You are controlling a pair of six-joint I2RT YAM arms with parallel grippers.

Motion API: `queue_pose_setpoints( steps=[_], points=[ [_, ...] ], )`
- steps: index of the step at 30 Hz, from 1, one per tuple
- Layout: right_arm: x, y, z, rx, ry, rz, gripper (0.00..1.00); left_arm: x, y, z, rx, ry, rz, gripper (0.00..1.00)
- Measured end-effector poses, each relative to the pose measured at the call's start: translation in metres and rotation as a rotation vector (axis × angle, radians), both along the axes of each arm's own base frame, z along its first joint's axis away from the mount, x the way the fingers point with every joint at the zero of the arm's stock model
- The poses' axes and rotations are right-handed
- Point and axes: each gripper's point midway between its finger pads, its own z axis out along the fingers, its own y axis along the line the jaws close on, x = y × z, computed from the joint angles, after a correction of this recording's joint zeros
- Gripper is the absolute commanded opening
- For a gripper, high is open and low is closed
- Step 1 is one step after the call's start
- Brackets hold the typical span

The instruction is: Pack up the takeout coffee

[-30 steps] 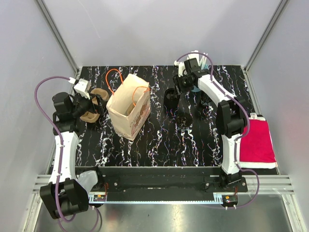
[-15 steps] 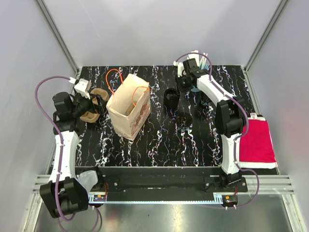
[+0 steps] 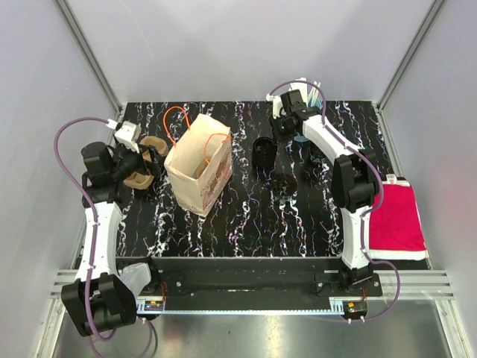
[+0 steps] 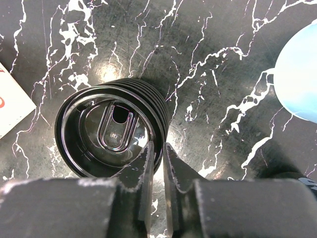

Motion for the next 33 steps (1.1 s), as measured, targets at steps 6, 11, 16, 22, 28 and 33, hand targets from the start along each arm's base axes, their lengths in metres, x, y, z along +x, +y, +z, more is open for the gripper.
queue_pose_setpoints(
  steps=[6,11,16,22,28,33],
  points=[
    [-0.001,0.002,0.0,-0.003,-0.001,0.007,0.32,0.0,0.0,0.0,-0.001,0.0,-0.002,0.99],
    [-0.001,0.004,0.0,-0.003,-0.001,0.011,0.32,0.0,-0.001,0.0,-0.001,0.0,-0.003,0.99],
    [-0.002,0.005,-0.006,-0.007,0.01,0.013,0.3,0.0,-0.001,0.0,-0.001,0.0,-0.003,0.99],
    [-0.002,0.004,-0.014,-0.018,0.023,0.01,0.27,0.0,0.0,0.0,-0.001,0.0,-0.003,0.99],
    [-0.002,0.002,-0.015,-0.025,0.021,0.005,0.24,0.0,-0.001,0.0,-0.002,0.0,-0.005,0.99],
    [-0.001,0.001,-0.015,-0.033,0.017,0.001,0.19,0.0,-0.001,0.0,-0.001,0.0,-0.005,0.99]
  ],
)
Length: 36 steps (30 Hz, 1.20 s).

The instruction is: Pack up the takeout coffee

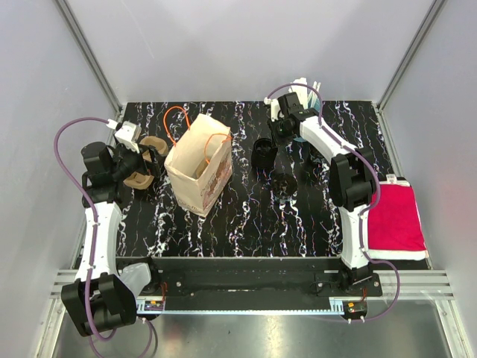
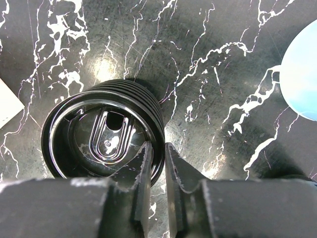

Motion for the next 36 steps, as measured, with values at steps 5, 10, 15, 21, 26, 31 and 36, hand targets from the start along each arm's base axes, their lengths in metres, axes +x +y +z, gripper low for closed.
queue_pose_setpoints(
  steps=[5,10,15,21,26,31,36],
  points=[
    [0.0,0.001,0.0,0.0,-0.001,0.002,0.15,0.0,0.0,0.0,0.0,0.0,0.0,0.99],
    [-0.001,0.005,0.003,0.001,-0.005,0.009,0.14,0.0,0.0,0.0,0.0,0.0,0.0,0.99],
    [0.001,0.009,0.01,0.002,-0.021,0.015,0.14,0.0,0.0,0.0,0.0,0.0,0.0,0.99],
    [0.004,0.01,0.024,0.003,-0.051,0.01,0.15,0.0,0.0,0.0,-0.001,0.0,0.0,0.99],
    [0.005,0.008,0.033,0.0,-0.07,0.004,0.15,0.0,0.0,0.0,-0.001,0.0,-0.001,0.99],
    [0.005,0.008,0.034,-0.004,-0.071,0.005,0.15,0.0,0.0,0.0,-0.001,0.0,-0.001,0.99],
    [0.005,0.007,0.036,-0.004,-0.072,0.006,0.16,0.0,0.0,0.0,0.0,0.0,-0.001,0.99]
  ],
)
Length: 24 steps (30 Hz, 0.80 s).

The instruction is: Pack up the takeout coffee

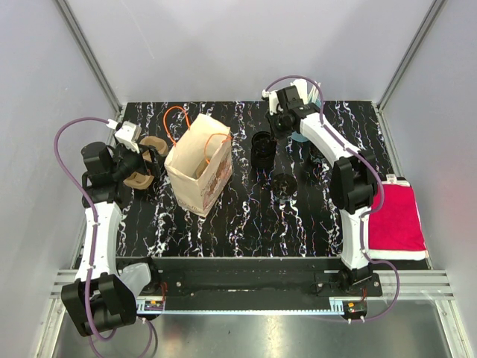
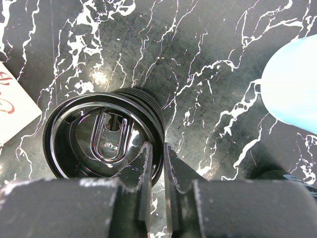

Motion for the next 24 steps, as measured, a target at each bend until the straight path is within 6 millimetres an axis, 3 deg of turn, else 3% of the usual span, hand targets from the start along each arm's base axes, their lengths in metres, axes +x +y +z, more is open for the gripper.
queue_pose_setpoints(
  steps=[5,8,17,19,24],
  points=[
    [-0.005,-0.003,0.014,-0.006,-0.013,0.011,0.16,-0.001,0.001,0.006,0.022,-0.012,-0.003,0.99],
    [-0.01,-0.005,0.033,-0.003,-0.039,0.019,0.16,-0.005,0.001,0.022,0.062,-0.058,-0.013,0.99],
    [-0.045,-0.018,0.116,0.041,-0.168,0.044,0.15,-0.021,-0.002,0.116,0.302,-0.311,-0.083,0.99],
    [-0.055,-0.018,0.127,0.057,-0.176,0.057,0.15,-0.027,-0.011,0.132,0.347,-0.357,-0.125,0.99],
    [-0.081,-0.016,0.141,0.123,-0.134,0.116,0.14,-0.052,-0.071,0.161,0.438,-0.483,-0.338,0.99]
  ],
)
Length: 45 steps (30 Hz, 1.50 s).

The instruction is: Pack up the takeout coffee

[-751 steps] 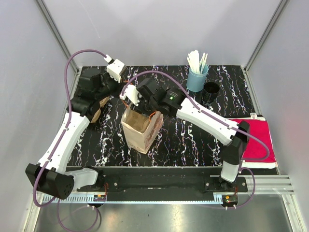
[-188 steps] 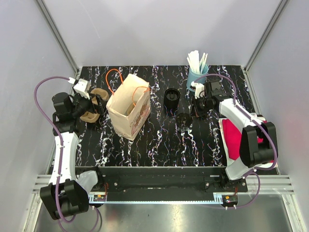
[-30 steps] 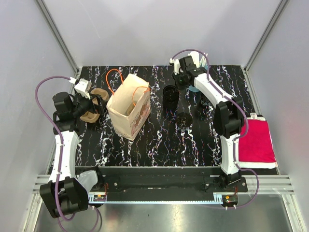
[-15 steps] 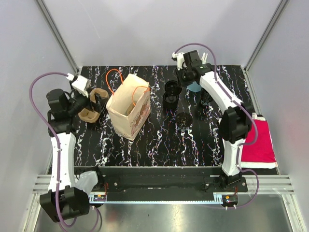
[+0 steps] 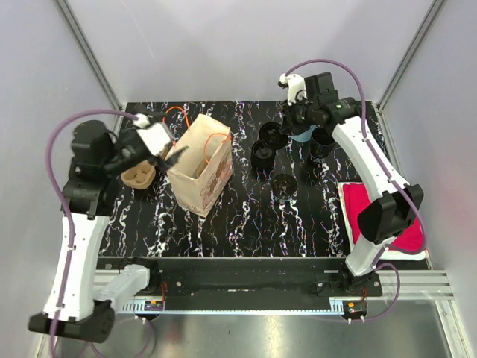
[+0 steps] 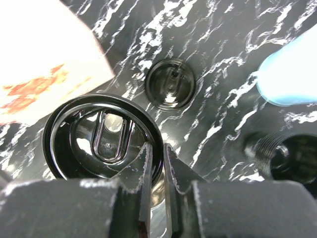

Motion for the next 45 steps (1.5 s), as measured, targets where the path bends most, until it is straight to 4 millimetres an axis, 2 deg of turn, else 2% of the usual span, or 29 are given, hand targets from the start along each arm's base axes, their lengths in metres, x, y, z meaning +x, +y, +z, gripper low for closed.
queue_pose_setpoints(
  steps=[1,3,7,10,13,19,24,29,35,40,45],
  points=[
    [-0.004,-0.001,0.0,0.013,0.016,0.011,0.14,-0.007,-0.02,0.002,0.032,-0.019,-0.063,0.99],
    [-0.01,-0.007,0.0,0.037,0.053,0.022,0.14,-0.014,-0.048,0.001,0.084,-0.043,-0.139,0.99],
    [-0.019,-0.024,-0.002,0.089,0.128,0.023,0.14,-0.016,-0.088,-0.017,0.219,-0.072,-0.2,0.99],
    [-0.024,-0.036,-0.004,0.129,0.178,0.02,0.14,-0.011,-0.121,-0.047,0.364,-0.072,-0.237,0.99],
    [-0.031,-0.042,-0.004,0.16,0.218,0.026,0.14,-0.012,-0.146,-0.073,0.485,-0.085,-0.27,0.99],
    [-0.055,-0.031,-0.003,0.222,0.301,0.114,0.15,-0.014,-0.187,-0.118,0.665,-0.099,-0.34,0.99],
    [-0.065,-0.026,-0.007,0.246,0.35,0.151,0.15,-0.013,-0.207,-0.135,0.722,-0.097,-0.376,0.99],
    [-0.069,-0.023,-0.022,0.261,0.417,0.165,0.15,-0.02,-0.231,-0.149,0.756,-0.096,-0.42,0.99],
    [-0.07,-0.021,-0.039,0.263,0.479,0.161,0.14,-0.021,-0.247,-0.143,0.75,-0.119,-0.426,0.99],
    [-0.071,-0.02,-0.044,0.261,0.499,0.161,0.15,-0.019,-0.254,-0.139,0.746,-0.133,-0.42,0.99],
    [-0.075,-0.013,-0.044,0.256,0.504,0.179,0.15,-0.019,-0.261,-0.15,0.775,-0.128,-0.426,0.99]
  ],
)
